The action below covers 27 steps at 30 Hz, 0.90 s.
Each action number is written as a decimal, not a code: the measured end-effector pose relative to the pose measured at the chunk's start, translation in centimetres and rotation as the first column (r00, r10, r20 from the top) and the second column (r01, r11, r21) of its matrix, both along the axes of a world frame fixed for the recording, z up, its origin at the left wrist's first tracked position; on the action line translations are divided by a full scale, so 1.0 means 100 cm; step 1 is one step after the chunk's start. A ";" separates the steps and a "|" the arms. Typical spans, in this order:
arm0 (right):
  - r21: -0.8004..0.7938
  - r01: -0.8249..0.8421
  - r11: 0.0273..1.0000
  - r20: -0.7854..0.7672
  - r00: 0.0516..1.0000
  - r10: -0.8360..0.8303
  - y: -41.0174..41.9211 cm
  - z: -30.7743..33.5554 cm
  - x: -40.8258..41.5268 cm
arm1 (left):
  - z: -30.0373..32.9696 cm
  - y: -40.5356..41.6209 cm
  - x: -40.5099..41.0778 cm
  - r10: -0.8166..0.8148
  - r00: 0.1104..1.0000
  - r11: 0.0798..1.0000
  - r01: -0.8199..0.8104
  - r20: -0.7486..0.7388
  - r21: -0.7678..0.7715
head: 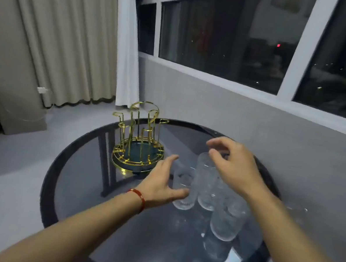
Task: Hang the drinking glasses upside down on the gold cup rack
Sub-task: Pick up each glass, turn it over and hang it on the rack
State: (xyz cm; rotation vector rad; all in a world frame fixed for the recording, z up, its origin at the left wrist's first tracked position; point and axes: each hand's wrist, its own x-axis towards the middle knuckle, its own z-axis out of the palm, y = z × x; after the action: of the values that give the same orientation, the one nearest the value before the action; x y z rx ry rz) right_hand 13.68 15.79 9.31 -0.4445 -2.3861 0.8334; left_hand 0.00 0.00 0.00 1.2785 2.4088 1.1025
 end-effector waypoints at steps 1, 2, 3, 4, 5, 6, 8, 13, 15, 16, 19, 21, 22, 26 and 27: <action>-0.111 -0.003 0.994 -0.100 0.995 -0.008 -0.003 -0.010 0.006 | -0.003 0.003 0.003 0.033 0.994 0.998 -0.037 0.101 0.041; -0.242 -0.033 0.970 -0.199 0.980 -0.016 -0.010 -0.016 0.012 | -0.005 0.005 0.005 0.058 0.984 0.996 -0.068 0.168 0.055; -0.344 -0.087 0.935 -0.287 0.958 -0.017 -0.016 -0.026 0.019 | -0.010 0.009 0.007 0.067 0.977 0.995 -0.081 0.201 0.058; -0.452 -0.143 0.880 -0.343 0.939 -0.024 -0.024 -0.035 0.028 | -0.015 0.013 0.010 0.079 0.975 0.995 -0.089 0.210 0.042; -0.522 -0.183 0.833 -0.364 0.931 -0.024 -0.025 -0.044 0.032 | -0.023 0.019 0.011 0.089 0.971 0.994 -0.102 0.222 0.050; -0.554 -0.188 0.811 -0.364 0.931 -0.033 -0.025 -0.049 0.033 | -0.026 0.022 0.014 0.116 0.967 0.989 -0.132 0.227 0.059; -0.545 -0.162 0.823 -0.333 0.942 -0.035 -0.022 -0.051 0.033 | -0.028 0.025 0.016 0.198 0.954 0.969 -0.225 0.226 0.104; -0.544 -0.177 0.820 -0.299 0.954 0.008 -0.022 -0.059 0.022 | -0.014 0.014 0.014 0.324 0.867 0.855 -0.439 0.378 0.275; -0.539 -0.245 0.806 -0.253 0.960 0.123 -0.033 -0.063 0.008 | -0.012 0.002 0.007 0.310 0.813 0.778 -0.514 0.492 0.360; -0.529 -0.260 0.808 -0.219 0.961 0.166 -0.040 -0.067 0.000 | -0.011 -0.005 0.005 0.272 0.782 0.738 -0.544 0.561 0.400; -0.466 -0.163 0.870 -0.058 0.986 0.154 -0.055 -0.082 -0.032 | -0.007 -0.020 -0.001 0.089 0.683 0.649 -0.592 0.725 0.478; -0.547 -0.030 0.836 0.037 0.998 0.060 -0.061 -0.087 -0.050 | -0.003 -0.022 -0.004 0.025 0.637 0.637 -0.604 0.770 0.479; -0.618 -0.007 0.786 0.056 0.997 0.053 -0.064 -0.090 -0.058 | -0.004 -0.025 -0.007 -0.010 0.608 0.629 -0.613 0.794 0.478; -0.827 -0.110 0.551 -0.068 0.993 0.095 -0.073 -0.090 -0.080 | -0.007 -0.033 -0.025 -0.041 0.600 0.669 -0.578 0.799 0.468; -0.816 -0.124 0.565 -0.097 0.992 0.078 -0.074 -0.089 -0.083 | -0.010 -0.036 -0.031 0.044 0.663 0.706 -0.550 0.747 0.446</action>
State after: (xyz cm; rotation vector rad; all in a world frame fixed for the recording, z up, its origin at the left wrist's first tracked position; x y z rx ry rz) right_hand 5.43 8.40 0.43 -0.6205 -1.8282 2.0037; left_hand -3.09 -3.62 -1.03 0.3358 1.7037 2.1860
